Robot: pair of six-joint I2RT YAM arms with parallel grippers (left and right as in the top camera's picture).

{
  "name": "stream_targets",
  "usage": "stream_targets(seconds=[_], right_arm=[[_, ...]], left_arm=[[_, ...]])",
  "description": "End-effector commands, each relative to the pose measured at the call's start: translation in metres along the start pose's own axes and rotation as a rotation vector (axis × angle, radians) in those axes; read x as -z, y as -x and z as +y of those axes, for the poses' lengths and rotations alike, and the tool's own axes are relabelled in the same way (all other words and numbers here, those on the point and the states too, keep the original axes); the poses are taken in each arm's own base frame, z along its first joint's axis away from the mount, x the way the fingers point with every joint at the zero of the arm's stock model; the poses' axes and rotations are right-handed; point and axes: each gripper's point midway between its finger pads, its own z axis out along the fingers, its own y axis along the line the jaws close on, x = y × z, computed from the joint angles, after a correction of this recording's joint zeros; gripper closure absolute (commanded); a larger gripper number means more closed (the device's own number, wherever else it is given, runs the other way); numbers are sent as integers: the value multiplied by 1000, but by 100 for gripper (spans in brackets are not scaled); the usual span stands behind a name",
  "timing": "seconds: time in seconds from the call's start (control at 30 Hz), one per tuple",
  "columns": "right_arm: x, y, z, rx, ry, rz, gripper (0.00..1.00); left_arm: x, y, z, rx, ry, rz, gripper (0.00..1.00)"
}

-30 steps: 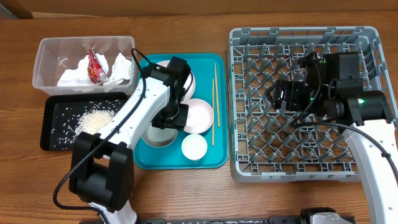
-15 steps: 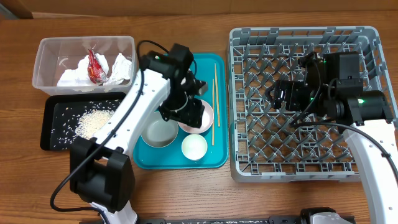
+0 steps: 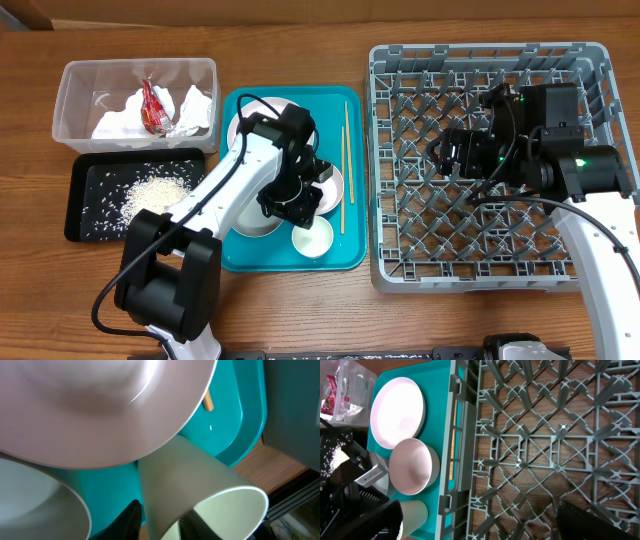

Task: Sort waste into correct bins and load items into the dishwasher
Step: 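Grasp the white cup with the left gripper and lift it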

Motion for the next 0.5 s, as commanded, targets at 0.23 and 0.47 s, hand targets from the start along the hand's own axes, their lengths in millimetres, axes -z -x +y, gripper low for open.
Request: stream_targets(seconds=[0.23,0.47], right_arm=[[4,5,5,10,13,-14,0],[4,3,15,10,70,-5,0]], left_arm=[[-4,-4,0,25,3,22,96],[26,0,-5,24,-55,11,96]])
